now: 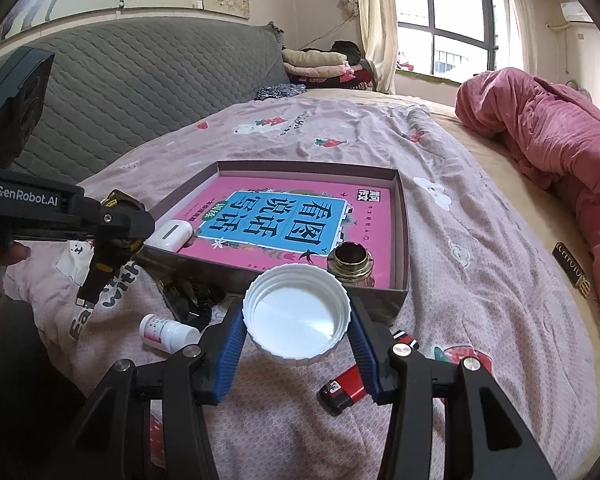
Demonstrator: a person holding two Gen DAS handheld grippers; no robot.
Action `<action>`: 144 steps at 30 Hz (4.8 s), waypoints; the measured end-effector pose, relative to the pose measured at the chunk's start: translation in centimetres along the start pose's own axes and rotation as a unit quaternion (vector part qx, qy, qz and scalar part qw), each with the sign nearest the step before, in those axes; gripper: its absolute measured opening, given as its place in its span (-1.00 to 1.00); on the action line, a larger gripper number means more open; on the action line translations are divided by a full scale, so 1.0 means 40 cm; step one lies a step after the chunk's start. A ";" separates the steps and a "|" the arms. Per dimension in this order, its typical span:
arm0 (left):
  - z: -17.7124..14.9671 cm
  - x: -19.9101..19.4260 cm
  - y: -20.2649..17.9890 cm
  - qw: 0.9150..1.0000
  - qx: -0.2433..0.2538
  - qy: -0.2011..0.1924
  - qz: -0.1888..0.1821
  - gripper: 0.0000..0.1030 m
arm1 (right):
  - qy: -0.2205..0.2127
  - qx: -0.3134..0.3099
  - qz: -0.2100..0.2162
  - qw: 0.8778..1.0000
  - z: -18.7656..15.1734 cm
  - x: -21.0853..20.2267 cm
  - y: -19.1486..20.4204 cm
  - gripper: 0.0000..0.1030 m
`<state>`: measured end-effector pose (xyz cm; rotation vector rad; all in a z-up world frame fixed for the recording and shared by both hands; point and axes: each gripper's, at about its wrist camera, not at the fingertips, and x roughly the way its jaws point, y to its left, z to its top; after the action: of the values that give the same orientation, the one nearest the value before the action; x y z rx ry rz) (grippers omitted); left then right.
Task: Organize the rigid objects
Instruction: 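Lift the watch with the left tool while the right tool lifts the white cap, then carry the watch and cap over the grey box and lower them onto the workbook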
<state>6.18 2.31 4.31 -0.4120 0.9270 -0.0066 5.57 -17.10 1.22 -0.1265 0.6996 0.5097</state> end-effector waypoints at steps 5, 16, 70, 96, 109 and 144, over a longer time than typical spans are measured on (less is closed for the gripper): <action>0.000 -0.004 0.001 1.000 0.009 -0.008 -0.004 -0.67 | -0.007 -0.008 -0.015 1.000 0.006 -0.016 0.008 -0.04; 0.001 -0.011 -0.001 0.999 0.013 -0.010 -0.031 -0.67 | -0.021 -0.005 -0.017 1.000 0.050 -0.025 0.031 -0.04; 0.157 0.130 -0.010 0.994 0.091 -0.055 -0.004 -0.67 | -0.023 0.022 -0.078 0.996 0.199 0.084 0.043 -0.04; 0.165 0.257 0.024 0.991 0.117 -0.038 0.046 -0.67 | 0.023 0.022 -0.092 0.995 0.179 0.183 0.050 -0.04; 0.147 0.309 0.026 0.990 0.128 -0.016 0.051 -0.65 | 0.044 0.013 -0.093 0.995 0.176 0.222 0.055 -0.04; 0.152 0.319 0.046 0.991 0.122 -0.007 0.052 -0.64 | 0.126 -0.030 -0.104 0.986 0.158 0.317 0.084 -0.04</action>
<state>18.30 3.79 -3.01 -0.1365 0.9198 -0.0211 15.84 -7.27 -1.96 -0.3204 0.9068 0.3159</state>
